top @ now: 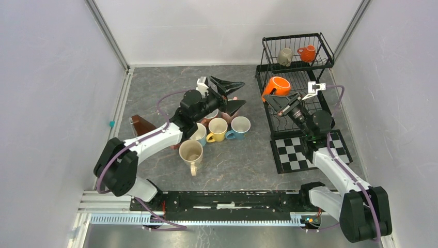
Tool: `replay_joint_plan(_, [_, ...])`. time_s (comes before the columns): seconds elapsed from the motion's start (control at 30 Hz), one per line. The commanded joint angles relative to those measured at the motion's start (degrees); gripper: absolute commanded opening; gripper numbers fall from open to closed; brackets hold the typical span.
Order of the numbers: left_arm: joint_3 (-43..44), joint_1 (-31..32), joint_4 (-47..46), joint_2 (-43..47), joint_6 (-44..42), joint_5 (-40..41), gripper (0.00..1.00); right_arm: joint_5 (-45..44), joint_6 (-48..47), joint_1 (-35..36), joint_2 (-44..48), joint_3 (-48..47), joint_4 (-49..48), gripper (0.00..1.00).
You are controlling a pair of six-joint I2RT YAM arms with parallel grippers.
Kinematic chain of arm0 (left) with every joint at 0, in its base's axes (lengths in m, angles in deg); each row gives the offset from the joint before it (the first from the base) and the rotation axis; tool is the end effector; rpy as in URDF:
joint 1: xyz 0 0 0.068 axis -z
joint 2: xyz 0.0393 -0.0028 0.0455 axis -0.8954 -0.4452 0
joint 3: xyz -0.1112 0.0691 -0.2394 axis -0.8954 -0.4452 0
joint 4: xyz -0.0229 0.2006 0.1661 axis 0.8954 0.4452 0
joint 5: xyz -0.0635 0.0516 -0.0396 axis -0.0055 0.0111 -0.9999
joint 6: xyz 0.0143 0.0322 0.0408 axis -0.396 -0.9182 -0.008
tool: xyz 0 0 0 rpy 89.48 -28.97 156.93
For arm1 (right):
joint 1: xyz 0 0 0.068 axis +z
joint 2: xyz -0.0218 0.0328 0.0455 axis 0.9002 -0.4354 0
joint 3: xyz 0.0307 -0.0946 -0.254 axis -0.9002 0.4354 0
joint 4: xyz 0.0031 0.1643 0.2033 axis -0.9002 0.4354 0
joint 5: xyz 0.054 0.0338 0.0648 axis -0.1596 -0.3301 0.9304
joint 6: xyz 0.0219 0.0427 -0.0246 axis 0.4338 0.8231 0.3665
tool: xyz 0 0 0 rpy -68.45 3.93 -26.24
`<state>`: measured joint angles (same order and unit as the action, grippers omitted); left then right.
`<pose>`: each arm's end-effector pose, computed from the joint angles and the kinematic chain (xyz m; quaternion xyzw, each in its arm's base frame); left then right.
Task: Unload the cups from the dish rack
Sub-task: Place the cup at the center of the board.
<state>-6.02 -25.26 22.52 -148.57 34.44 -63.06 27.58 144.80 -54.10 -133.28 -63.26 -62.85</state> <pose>0.2629 -0.2180 0.3114 -0.2593 0.6436 -0.6907 0.2038 0.2229 0.0553 0.2954 0.0836 0.6176 0.5458 0.5601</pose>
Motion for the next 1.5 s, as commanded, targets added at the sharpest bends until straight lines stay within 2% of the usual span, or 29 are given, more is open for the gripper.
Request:
replay_joint_plan(0.0, [-0.8, -0.3, -8.4, -1.8, 7.1, 0.6, 1.0, 2.1, 4.9, 1.8, 1.3, -5.1, -12.9, 0.0])
replay_joint_plan(0.5, [0.9, -0.2, -20.4, -6.2, 17.3, 1.3, 0.97, 2.1, 13.8, 6.8, -3.6, -10.4, -23.8, 0.0])
replay_joint_plan(0.73, [2.9, 0.3, -25.8, -7.9, 20.7, 3.1, 0.88, 1.3, 16.6, 8.4, -6.2, -11.4, -28.3, 0.0])
replay_joint_plan(0.93, [4.7, 1.8, -31.4, -10.1, 24.8, 4.4, 0.74, 0.4, 20.8, 9.8, -9.6, -11.8, -35.5, 0.0])
replay_joint_plan(1.13, [6.3, 2.9, -33.2, -10.1, 25.9, 6.4, 0.67, -0.9, 21.6, 11.3, -11.3, -12.3, -38.7, 0.0])
replay_joint_plan(1.33, [7.5, 4.1, -35.8, -10.0, 26.3, 8.9, 0.51, -3.1, 23.5, 12.4, -12.6, -11.4, -43.8, 0.0])
replay_joint_plan(1.47, [8.2, 4.7, -37.6, -10.2, 26.3, 10.6, 0.46, -4.2, 24.3, 13.2, -13.1, -10.6, -46.6, 0.0])
